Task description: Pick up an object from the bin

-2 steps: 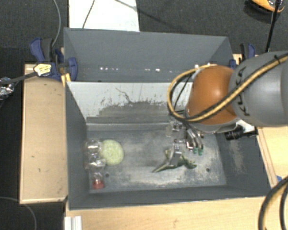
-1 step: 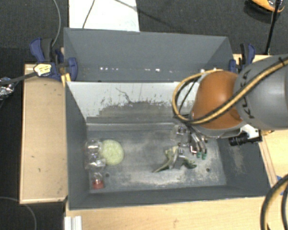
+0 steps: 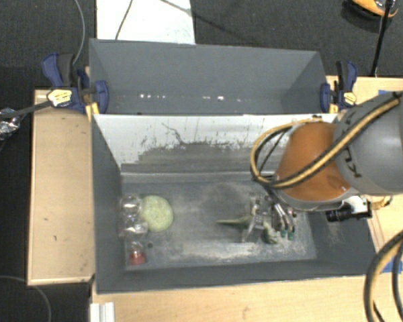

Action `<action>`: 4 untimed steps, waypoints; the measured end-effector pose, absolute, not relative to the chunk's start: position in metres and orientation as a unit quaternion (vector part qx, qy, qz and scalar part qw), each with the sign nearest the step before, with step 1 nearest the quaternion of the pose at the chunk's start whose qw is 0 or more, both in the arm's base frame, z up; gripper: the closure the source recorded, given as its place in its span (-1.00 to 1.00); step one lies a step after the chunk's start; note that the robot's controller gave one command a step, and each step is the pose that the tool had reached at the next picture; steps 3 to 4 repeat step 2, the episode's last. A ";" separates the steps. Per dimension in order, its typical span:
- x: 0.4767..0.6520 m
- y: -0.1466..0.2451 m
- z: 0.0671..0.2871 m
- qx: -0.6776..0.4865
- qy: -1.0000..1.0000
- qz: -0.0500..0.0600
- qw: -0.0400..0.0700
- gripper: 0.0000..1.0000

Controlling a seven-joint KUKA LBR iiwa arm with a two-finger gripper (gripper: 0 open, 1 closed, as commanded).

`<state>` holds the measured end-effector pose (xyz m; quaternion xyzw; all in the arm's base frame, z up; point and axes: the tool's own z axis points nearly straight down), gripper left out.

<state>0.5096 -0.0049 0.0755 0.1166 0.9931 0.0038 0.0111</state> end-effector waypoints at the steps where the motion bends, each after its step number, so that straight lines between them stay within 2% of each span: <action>1: 0.510 -0.005 0.075 0.117 0.993 0.004 0.011 1.00; 2: 0.496 -0.010 0.200 0.116 0.993 0.004 0.012 1.00; 4: 0.496 -0.010 0.200 0.116 0.993 0.004 0.012 1.00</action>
Offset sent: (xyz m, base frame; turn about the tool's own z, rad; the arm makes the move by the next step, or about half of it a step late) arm -0.0140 -0.0051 0.1246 -0.0072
